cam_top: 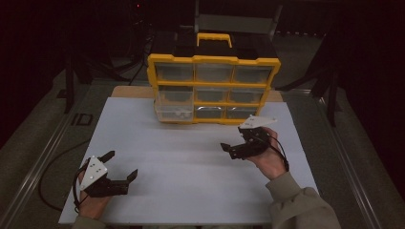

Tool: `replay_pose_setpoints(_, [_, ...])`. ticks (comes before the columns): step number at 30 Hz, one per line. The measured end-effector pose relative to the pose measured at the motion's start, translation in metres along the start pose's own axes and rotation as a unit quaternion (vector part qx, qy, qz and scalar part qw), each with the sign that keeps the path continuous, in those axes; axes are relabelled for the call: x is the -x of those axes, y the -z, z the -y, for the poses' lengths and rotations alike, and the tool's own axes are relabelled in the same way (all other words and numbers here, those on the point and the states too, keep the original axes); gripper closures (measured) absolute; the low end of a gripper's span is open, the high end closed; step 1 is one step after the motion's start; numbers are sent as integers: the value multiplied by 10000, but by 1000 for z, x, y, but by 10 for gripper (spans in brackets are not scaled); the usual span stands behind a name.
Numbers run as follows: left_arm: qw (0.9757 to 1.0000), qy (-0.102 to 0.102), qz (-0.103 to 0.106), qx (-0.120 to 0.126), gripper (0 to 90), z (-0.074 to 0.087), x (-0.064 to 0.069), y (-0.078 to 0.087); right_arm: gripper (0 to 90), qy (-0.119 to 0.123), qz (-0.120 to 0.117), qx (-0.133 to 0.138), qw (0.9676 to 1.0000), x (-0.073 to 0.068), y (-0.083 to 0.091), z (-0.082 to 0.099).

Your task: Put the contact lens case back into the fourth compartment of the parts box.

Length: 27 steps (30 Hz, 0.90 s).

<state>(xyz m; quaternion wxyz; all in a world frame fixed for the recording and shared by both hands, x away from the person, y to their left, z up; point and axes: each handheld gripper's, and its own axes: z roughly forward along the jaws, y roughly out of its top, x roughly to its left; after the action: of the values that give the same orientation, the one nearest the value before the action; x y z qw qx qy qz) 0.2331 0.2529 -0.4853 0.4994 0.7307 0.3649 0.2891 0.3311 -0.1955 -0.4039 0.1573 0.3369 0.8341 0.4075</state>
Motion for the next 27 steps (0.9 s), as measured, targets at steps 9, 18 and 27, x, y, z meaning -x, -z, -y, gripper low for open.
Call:
replay_pose_setpoints(9, [10000, 67, -54, 36, 1, -1, -3, 1, 97, -45, 253, 201, 9995, 0, 11, 57])
replay_pose_setpoints(18, [9999, 114, -79, 101, 1, -4, -5, 2, 97, -263, 507, 751, 9955, 0, 36, 117])
replay_pose_setpoints(27, [9999, 91, -126, 59, 1, -4, -4, 0, 96, -457, 764, 1299, 9875, 2, 45, 144])
